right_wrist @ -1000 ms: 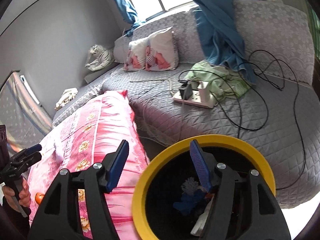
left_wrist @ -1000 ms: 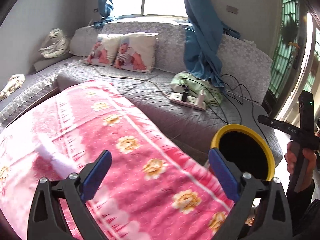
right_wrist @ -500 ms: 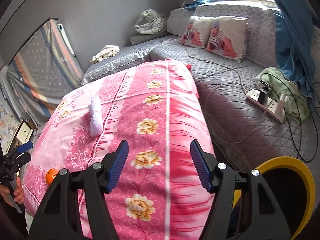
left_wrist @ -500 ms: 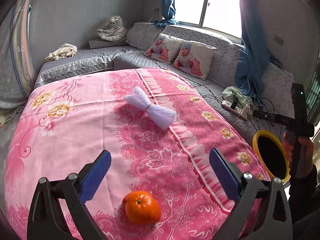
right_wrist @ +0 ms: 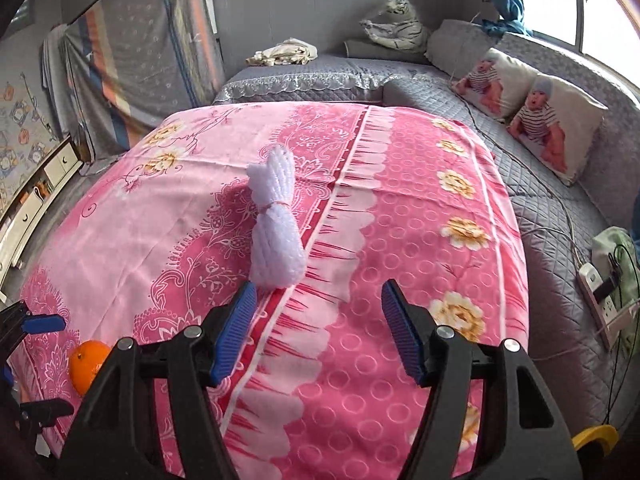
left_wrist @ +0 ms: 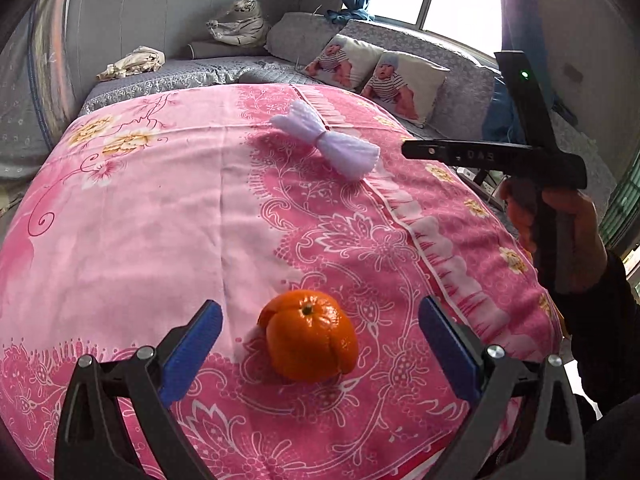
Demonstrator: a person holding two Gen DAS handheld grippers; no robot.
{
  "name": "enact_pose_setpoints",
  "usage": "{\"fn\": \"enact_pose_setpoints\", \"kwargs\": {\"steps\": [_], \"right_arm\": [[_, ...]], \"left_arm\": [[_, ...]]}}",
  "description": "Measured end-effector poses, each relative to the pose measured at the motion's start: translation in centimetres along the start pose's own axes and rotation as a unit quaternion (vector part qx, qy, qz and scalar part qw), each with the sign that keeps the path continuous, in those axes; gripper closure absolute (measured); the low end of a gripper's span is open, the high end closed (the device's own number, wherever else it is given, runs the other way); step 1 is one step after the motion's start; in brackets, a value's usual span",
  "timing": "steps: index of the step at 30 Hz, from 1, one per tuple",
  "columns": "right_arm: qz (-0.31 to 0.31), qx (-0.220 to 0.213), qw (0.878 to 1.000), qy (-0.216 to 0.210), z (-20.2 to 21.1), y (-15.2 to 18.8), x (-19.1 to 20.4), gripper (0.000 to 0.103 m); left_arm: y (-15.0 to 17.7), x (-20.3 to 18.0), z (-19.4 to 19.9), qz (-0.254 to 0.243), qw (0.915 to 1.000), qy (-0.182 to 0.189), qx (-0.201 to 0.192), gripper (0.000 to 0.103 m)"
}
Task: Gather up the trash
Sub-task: 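Move both open tools back over the remaining trash on the bed, then grasp the white mesh net with the right gripper while the left grasps the whole orange, then carry the mesh net and orange in both grippers over the bin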
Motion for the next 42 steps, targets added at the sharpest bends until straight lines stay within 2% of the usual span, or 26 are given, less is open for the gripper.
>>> {"fn": "enact_pose_setpoints", "kwargs": {"steps": [7,15,17,19,22,23,25,28,36,42], "right_arm": [[0.014,0.011,1.0,0.015,-4.4,-2.4,1.1,0.038],[0.01,0.033,0.999,0.011,-7.3,-2.5,1.4,0.038],[0.007,0.04,0.999,0.011,-7.9,-2.3,1.3,0.04],[0.0,0.047,0.999,0.007,-8.3,-2.1,1.2,0.049],[-0.011,0.059,0.998,0.0,-9.0,-1.7,1.0,0.062],[-0.014,0.063,0.998,-0.004,-9.2,-1.6,1.0,0.065],[-0.018,0.06,0.998,-0.005,-9.1,-1.5,0.9,0.076],[-0.02,0.055,0.998,-0.008,-8.7,-1.5,0.8,0.082],[-0.04,0.027,0.999,-0.014,-5.8,-2.1,-0.3,0.085],[-0.051,0.008,0.998,-0.024,-1.9,-1.6,-1.0,0.085]], "left_arm": [[0.4,0.6,-1.0,0.008,0.9998,-0.003,0.015,0.008],[0.5,-0.1,-1.8,-0.007,0.9997,-0.007,0.022,0.009],[0.7,-0.3,-2.1,-0.011,0.9996,-0.005,0.025,0.015],[0.8,-0.5,-2.6,-0.014,0.9994,-0.007,0.033,0.034],[1.1,-0.7,-3.2,-0.018,0.9987,-0.012,0.046,0.054],[1.1,-0.7,-3.4,-0.018,0.9986,-0.012,0.049,0.056],[1.0,-0.6,-3.3,-0.012,0.9987,-0.012,0.048,0.059],[1.0,-0.5,-3.1,-0.006,0.9989,-0.01,0.046,0.06],[0.5,-0.6,-0.6,0.0,0.9996,-0.009,0.027,0.061],[-0.8,-2.0,1.3,-0.013,0.9998,-0.012,0.0,0.061]]}}
Point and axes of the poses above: each gripper's, at about its wrist camera, not at the fingertips, and z roughly against the way its jaws point, x to its left, y to its underside, the point moved 4 cm from there along -z, roughly the way its jaws point, and after that the axes turned 7 degrees about -y, right-handed, at the moved point
